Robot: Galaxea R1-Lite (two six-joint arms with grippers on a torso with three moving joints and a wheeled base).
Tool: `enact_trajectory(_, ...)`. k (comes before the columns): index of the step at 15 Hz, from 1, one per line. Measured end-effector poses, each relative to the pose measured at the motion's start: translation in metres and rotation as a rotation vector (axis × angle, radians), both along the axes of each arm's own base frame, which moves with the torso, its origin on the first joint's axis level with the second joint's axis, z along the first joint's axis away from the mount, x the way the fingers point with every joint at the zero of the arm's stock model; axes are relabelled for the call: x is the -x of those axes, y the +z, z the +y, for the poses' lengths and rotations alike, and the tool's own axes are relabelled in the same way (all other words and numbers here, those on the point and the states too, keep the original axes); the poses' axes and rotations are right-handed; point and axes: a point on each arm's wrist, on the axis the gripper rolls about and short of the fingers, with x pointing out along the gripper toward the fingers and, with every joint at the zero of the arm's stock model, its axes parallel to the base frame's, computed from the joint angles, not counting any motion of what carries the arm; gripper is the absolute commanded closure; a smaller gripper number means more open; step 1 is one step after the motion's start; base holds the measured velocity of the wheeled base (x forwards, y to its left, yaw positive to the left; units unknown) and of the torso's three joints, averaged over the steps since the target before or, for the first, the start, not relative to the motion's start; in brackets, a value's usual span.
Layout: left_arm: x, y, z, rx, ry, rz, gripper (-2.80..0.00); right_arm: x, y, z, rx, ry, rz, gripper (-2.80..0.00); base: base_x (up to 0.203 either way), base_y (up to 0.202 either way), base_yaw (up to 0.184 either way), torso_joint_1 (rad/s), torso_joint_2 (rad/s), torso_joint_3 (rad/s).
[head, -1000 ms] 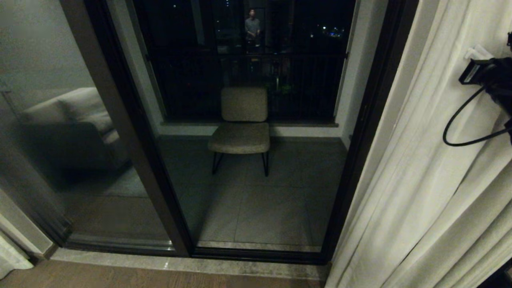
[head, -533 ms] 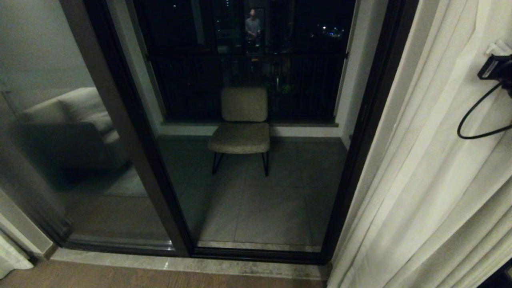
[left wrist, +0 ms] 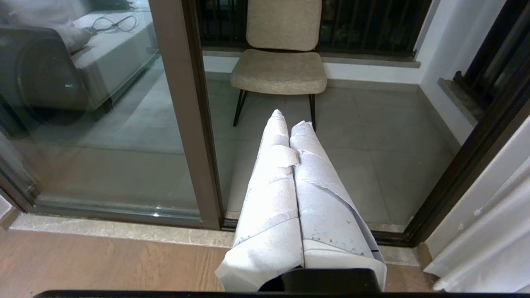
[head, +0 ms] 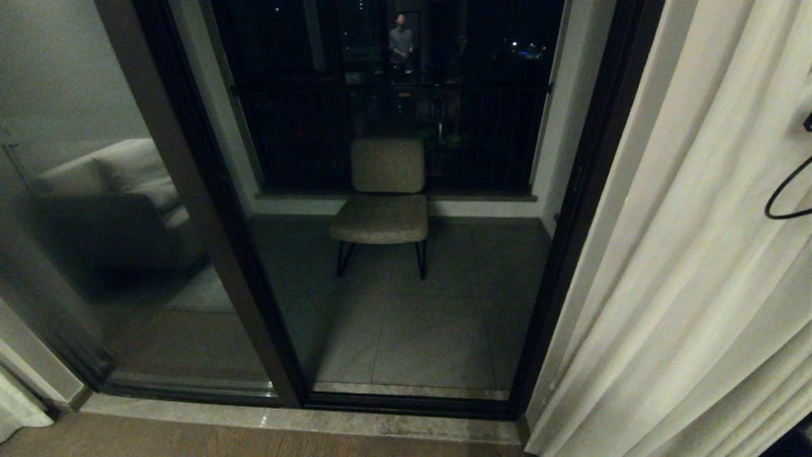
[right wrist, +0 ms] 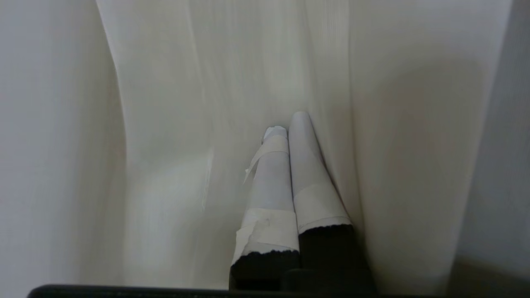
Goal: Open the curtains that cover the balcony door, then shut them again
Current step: Pull the inner curtains open on both sides
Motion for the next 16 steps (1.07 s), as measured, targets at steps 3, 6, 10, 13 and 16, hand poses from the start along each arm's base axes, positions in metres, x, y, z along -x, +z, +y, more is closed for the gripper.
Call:
enact_trajectory(3,0.000,0.000,0.000,0.000,0.000,0.000,0.00,0.005,-0.006,-0.019,-0.005,-0.042,0.009,0.00,0.000,0.000,0.000,0.000,0.00,0.000)
enact_trajectory(6,0.000,0.000,0.000,0.000,0.000,0.000,0.00,0.010,-0.009,-0.030,-0.006,-0.070,0.011,0.00,0.000,0.000,0.000,0.000,0.00,0.000)
enact_trajectory(10,0.000,0.000,0.000,0.000,0.000,0.000,0.00,0.013,-0.013,-0.037,-0.009,-0.090,0.020,0.00,0.000,0.000,0.000,0.000,0.00,0.000)
enact_trajectory(13,0.000,0.000,0.000,0.000,0.000,0.000,0.00,0.017,-0.014,-0.040,0.015,-0.108,0.038,0.00,0.000,0.000,0.000,0.000,0.00,0.000)
enact_trajectory(16,0.000,0.000,0.000,0.001,0.000,0.000,0.00,0.024,-0.013,-0.036,0.017,-0.099,0.056,0.00,0.000,0.000,0.000,0.000,0.00,0.000)
